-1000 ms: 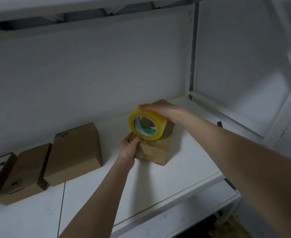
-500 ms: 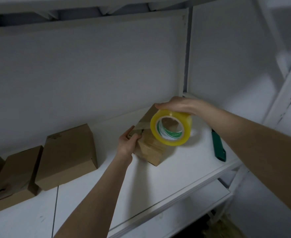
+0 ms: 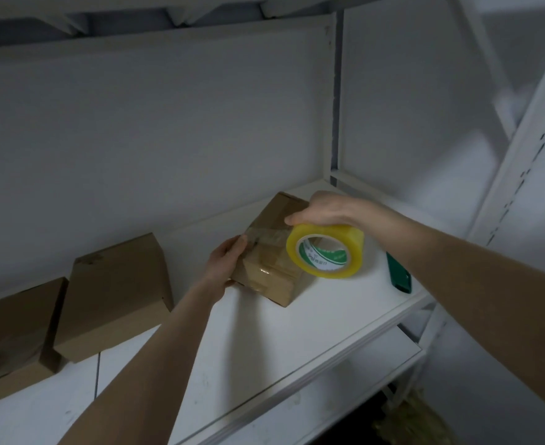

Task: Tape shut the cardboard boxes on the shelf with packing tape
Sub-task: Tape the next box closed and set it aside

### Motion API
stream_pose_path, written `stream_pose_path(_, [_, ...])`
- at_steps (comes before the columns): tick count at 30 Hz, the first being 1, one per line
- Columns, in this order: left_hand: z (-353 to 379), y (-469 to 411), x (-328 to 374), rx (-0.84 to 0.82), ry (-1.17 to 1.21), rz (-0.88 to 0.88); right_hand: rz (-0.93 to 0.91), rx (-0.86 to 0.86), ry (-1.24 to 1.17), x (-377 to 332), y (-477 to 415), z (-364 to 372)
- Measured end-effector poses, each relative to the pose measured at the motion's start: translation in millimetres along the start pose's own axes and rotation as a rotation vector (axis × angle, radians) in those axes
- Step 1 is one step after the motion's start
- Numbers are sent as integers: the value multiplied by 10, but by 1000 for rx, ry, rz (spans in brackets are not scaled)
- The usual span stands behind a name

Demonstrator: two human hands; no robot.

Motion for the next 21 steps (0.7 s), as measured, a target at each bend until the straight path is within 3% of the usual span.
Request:
stream_pose_path(5, [12, -49, 33, -10, 4, -195, -4, -10, 60, -12, 12, 9])
stream_pose_path(13, [91, -49, 14, 158, 169, -88, -36, -97, -307, 327, 105, 58])
stream_pose_path(18, [72, -72, 1, 182, 147, -77, -25, -102, -383, 297, 106, 72])
stream_pose_path(21, [75, -54, 6, 182, 138, -72, 2, -118, -245, 288, 171, 78])
Point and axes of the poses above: each hand's wrist, its own y-axis away from the middle knuckle, its own z-axis out of the palm, x = y × z, the point moved 6 cm from there along -y, towards the middle knuckle, and after that the axes turned 14 degrees about -x, right-handed, at the moved point
